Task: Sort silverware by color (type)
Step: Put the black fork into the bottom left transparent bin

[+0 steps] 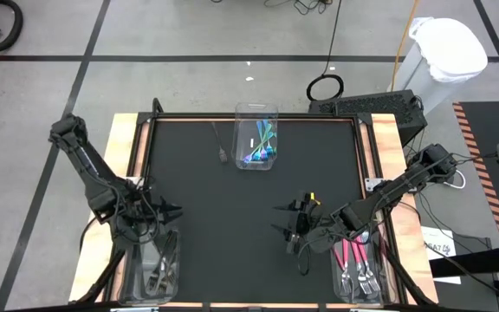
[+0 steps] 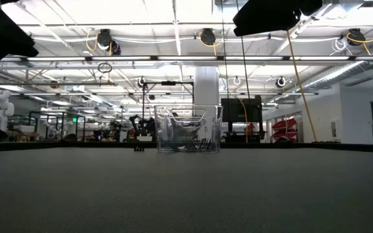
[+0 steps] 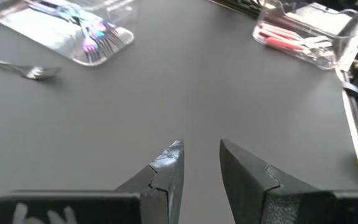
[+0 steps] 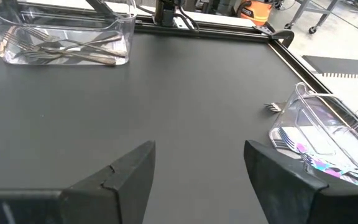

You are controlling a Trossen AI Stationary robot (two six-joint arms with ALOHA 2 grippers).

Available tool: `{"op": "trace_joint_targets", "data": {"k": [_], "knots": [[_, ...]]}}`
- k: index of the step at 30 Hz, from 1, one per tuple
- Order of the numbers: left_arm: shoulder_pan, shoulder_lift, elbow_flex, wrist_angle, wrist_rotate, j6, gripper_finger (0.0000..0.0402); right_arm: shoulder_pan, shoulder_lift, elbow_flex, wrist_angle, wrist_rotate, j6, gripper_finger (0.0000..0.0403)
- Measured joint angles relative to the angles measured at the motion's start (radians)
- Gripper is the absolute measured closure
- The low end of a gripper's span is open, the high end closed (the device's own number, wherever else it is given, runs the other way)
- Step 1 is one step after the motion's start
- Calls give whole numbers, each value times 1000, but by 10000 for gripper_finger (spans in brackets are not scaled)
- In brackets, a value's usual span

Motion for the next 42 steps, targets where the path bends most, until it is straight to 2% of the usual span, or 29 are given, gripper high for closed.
{"op": "trace_joint_targets", "data": {"k": [7, 18, 28, 33, 38, 42], "knots": [[107, -45, 0, 0, 3, 72, 297, -11, 0, 0, 0, 0, 0, 161], [296, -104, 0, 1, 77, 182, 297, -20, 0, 0, 0, 0, 0, 161], [485, -113, 0, 16, 76, 230, 297, -32, 0, 0, 0, 0, -3, 161], [519, -113, 0, 17, -12, 248, 297, -34, 0, 0, 0, -2, -1, 161], [522, -113, 0, 17, -37, 392, 297, -34, 0, 0, 0, -3, 0, 161], [527, -110, 0, 46, -54, 362, 297, -33, 0, 0, 0, -3, 0, 161]]}}
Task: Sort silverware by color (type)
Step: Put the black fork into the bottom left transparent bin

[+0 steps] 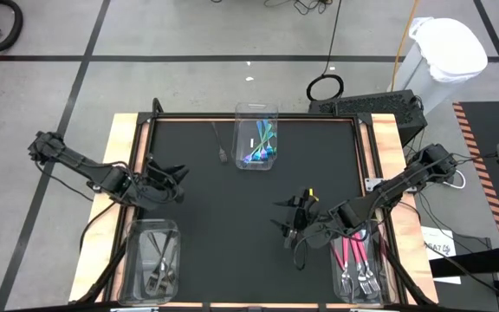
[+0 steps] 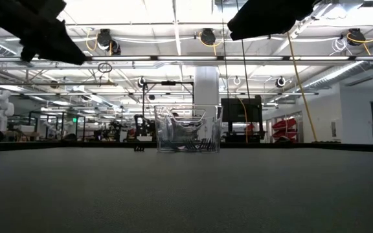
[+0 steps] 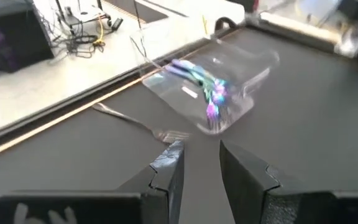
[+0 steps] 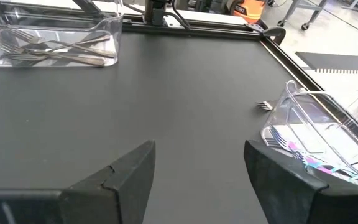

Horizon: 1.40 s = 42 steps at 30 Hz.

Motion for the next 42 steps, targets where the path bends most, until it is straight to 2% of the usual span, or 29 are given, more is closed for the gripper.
{"op": "trace_joint_targets", "data": {"k": [4, 9, 14, 20, 25, 29, 34, 38, 42], "knots": [[68, 0, 1, 74, -20, -29, 297, -4, 0, 0, 0, 0, 0, 161], [233, 0, 27, 129, 130, -24, 297, -15, 0, 0, 0, 1, 0, 161], [391, 18, 29, 227, 202, 52, 297, -19, 1, 0, 0, 0, 0, 161], [536, 101, 31, 234, 325, 55, 297, -19, 9, 0, 4, 0, 1, 161], [639, 188, 31, 307, 435, 66, 297, -25, 65, 0, 33, 1, 1, 161], [699, 265, 31, 362, 537, 105, 297, -43, 125, 0, 56, 0, -8, 161], [759, 359, 31, 372, 593, 133, 297, -51, 149, 0, 86, -7, -13, 161], [794, 428, 31, 383, 607, 119, 297, -52, 148, 0, 130, -82, -14, 161], [810, 492, 31, 385, 607, 42, 297, -52, 148, 0, 154, -164, -14, 161]]}}
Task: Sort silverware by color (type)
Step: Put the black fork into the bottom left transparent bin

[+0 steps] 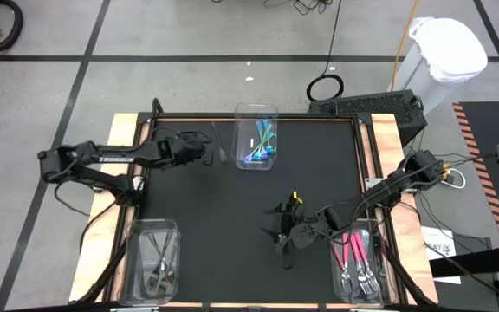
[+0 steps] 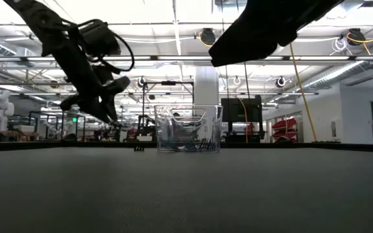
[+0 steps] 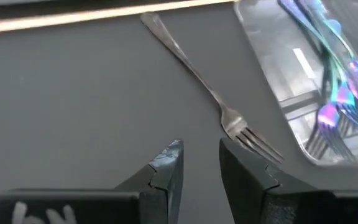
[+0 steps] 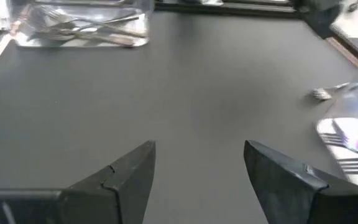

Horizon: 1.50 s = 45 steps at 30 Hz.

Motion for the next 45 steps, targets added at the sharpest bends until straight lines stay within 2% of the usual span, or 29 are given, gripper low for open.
{"op": "trace_joint_targets", "data": {"k": [6, 19, 28, 33, 40, 45], "knots": [[1, 72, 6, 79, 1, -21, 297, 0, 0, 0, 1, -16, -3, 161], [4, 170, 79, 80, 0, -22, 297, -1, 0, 0, 6, -13, -46, 161], [37, 275, 90, 234, 33, 12, 297, 0, 0, 0, 4, -14, -39, 161], [59, 311, 90, 252, 86, 14, 297, 2, 0, 0, 1, -15, -39, 161], [53, 322, 90, 252, 221, 14, 297, 2, 0, 0, 1, -15, -41, 161], [36, 322, 90, 256, 246, 54, 297, 2, 0, 0, 1, -15, -42, 161]]}}
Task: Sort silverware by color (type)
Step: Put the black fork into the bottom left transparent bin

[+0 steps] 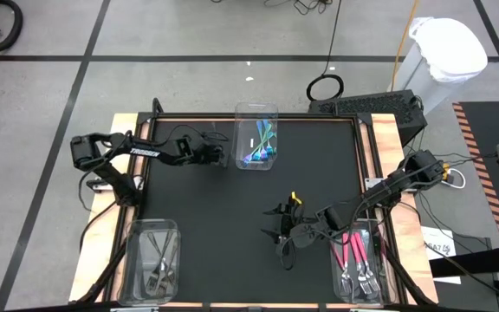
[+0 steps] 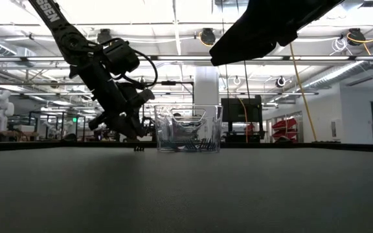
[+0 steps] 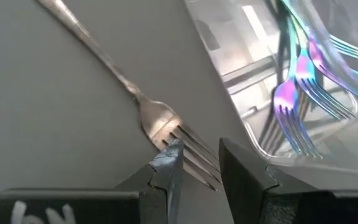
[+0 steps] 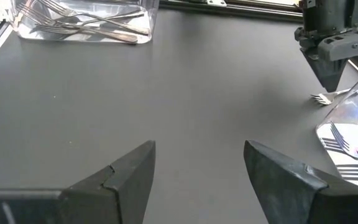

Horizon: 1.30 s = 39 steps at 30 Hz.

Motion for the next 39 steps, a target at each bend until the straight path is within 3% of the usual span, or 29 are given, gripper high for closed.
{"op": "trace_joint_targets", "data": {"k": [6, 16, 21, 29, 35, 39], "knots": [[-5, 0, 0, 3, 48, 45, 297, 0, 0, 0, 0, 0, -4, 161], [-66, 0, 52, -77, 101, 378, 297, 0, 0, 0, 0, 0, -8, 161], [-129, 0, 103, -145, -13, 456, 297, 0, 0, 0, 0, 0, -8, 161], [-231, 0, 145, -282, -282, 484, 297, 0, 0, 0, 0, 0, -8, 161], [-279, 0, 145, -290, -319, 477, 293, 0, 0, 0, 0, -1, -6, 161], [-285, 0, 145, -291, -327, 475, 261, 0, 0, 0, 0, -1, -5, 161]]}}
